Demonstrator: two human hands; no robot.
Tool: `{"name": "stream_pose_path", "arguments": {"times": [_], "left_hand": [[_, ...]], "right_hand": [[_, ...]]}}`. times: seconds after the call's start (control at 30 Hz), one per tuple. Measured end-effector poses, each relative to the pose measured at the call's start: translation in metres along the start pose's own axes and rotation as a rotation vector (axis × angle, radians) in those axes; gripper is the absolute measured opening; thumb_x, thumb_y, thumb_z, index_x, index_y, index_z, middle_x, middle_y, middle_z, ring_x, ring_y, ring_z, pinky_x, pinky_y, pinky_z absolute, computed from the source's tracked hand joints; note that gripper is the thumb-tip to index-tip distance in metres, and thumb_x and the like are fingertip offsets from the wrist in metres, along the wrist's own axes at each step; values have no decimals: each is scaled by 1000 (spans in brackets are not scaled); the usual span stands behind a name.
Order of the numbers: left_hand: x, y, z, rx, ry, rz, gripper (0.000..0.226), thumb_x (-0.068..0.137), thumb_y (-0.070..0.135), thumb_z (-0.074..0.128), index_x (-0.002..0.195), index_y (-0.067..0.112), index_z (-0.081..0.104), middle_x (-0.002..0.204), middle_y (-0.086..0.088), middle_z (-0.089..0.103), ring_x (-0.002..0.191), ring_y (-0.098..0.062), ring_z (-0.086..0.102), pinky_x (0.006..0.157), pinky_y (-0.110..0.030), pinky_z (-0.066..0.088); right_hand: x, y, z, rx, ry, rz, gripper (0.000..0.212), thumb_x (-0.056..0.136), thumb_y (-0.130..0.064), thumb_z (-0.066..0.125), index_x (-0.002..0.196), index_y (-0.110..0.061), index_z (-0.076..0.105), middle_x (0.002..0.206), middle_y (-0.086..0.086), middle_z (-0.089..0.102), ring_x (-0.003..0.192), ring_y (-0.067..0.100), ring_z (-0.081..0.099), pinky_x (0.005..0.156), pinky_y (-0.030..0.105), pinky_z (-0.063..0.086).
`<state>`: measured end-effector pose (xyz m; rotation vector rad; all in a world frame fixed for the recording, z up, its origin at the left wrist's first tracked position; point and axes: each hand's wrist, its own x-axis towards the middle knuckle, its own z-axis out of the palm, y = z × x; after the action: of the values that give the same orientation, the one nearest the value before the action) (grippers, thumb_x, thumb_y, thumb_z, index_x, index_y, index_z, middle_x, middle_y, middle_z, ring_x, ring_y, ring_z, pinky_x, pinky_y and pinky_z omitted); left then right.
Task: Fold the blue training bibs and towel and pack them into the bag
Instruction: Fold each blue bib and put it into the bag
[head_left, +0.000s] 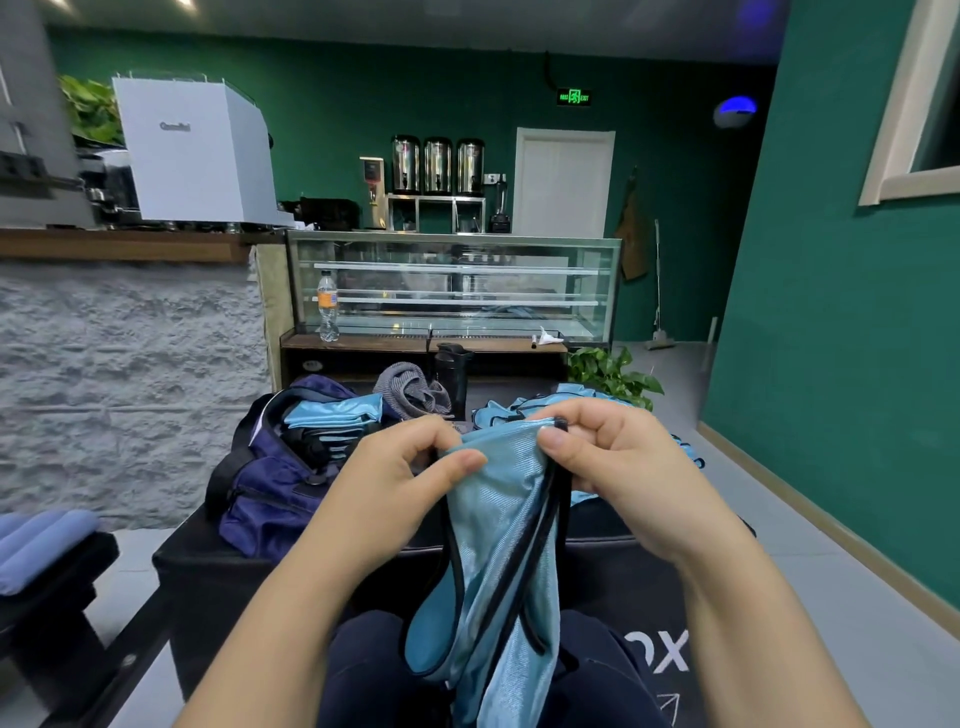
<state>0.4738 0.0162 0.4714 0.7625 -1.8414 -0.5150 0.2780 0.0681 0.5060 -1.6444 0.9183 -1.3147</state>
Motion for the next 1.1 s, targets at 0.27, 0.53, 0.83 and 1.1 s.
{"name": "stream_pose_path", "arguments": {"times": [0.27,0.53,0.83,1.1], "left_hand": [[70,32,-12,402,-72,4,14,82,22,73,72,16,65,68,7,63,56,-4,52,55,-17,38],[150,62,-26,877,-279,33,17,86,26,70,83,10,65,80,0,63,74,-18,53,62,-27,34],[168,108,-46,766,-193,50,15,88,24,68,74,22,62,67,11,58,55,-1,47,49,-17,34],[170,101,-57,833,7,88,22,90,31,64,81,13,71,77,-1,57,72,-20,56,63,-30,44]], "right_hand": [[46,-15,-22,-411,345,-67,11,94,-17,59,91,-17,69,76,-2,72,69,8,64,66,20,49],[130,-47,-33,-1272,206,-89,22,89,2,48,101,-8,63,103,7,62,95,25,59,70,26,41],[147,-104,-13,-1399,224,-143,16,86,4,44,84,-10,50,82,5,46,83,26,49,65,29,36],[139,-122,-12,-890,133,-71,30,95,-26,47,68,-13,39,58,-2,28,52,15,26,49,28,18]]}}
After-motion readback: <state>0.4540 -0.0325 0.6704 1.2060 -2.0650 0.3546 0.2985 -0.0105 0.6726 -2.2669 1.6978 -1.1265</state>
